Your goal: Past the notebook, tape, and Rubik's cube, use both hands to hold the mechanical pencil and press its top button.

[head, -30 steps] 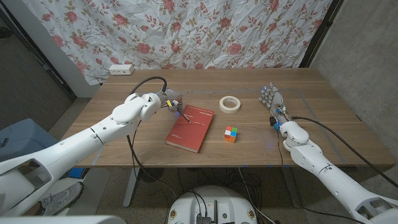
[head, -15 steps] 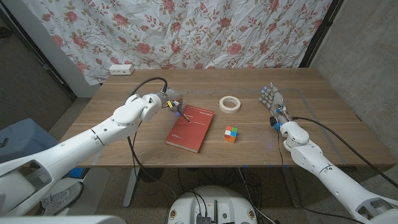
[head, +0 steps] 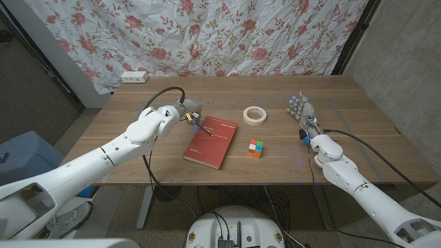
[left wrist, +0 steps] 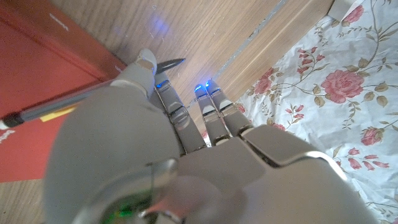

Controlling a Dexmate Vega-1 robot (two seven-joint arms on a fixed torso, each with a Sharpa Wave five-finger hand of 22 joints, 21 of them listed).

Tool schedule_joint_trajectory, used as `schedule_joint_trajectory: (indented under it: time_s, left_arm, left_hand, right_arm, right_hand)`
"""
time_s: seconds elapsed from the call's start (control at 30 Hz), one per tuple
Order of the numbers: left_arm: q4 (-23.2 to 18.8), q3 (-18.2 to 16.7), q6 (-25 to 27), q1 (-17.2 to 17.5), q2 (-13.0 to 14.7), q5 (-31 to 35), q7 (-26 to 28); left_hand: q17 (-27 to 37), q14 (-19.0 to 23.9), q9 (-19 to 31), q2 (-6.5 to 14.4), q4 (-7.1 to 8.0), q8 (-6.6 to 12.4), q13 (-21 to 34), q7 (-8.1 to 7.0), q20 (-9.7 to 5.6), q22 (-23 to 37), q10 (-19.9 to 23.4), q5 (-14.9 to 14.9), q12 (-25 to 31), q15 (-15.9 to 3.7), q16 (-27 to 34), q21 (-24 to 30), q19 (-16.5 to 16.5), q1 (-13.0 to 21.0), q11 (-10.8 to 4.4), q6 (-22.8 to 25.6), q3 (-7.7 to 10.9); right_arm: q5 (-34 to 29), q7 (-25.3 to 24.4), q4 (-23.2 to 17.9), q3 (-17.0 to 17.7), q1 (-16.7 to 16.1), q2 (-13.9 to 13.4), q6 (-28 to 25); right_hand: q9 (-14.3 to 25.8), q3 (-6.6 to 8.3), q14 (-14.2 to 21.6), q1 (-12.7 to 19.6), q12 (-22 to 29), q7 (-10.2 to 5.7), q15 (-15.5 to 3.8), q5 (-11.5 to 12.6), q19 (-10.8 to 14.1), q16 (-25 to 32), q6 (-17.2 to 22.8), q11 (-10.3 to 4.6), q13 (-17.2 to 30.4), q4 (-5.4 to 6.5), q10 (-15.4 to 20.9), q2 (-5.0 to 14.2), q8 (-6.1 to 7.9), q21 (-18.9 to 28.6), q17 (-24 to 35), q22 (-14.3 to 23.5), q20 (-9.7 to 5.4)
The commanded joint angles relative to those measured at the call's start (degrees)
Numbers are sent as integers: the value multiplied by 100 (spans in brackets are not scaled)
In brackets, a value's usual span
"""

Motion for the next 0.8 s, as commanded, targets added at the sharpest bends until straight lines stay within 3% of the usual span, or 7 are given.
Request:
schedule_joint_trajectory:
  time_s: [0.03, 0.8]
  left_arm:
    - [-290, -106, 480, 225, -42, 225, -129]
    - [-803, -251, 1695, 703, -362, 580, -248]
  left_hand:
    - [8, 82, 27, 8, 20, 37, 15, 21, -518, 17, 157, 4, 42, -1054, 49, 18, 68, -8, -4, 96, -37]
    - [13, 203, 33, -36, -7, 22, 13, 55, -529, 20, 399, -4, 23, -1063, 55, 2, 75, 67, -25, 258, -82]
  right_arm:
    - [4, 70, 50, -29, 46, 1, -5]
    - [-147, 113, -4, -96, 118, -75, 2]
  right_hand:
    - [29, 43, 50, 4, 25, -14, -16, 11, 39, 34, 46, 14, 14, 1, 23, 104, 3, 36, 2, 27, -5]
    - [29, 43, 37, -4, 23, -19, -8, 8, 25, 34, 62, 22, 15, 2, 25, 101, -1, 28, -6, 27, 4]
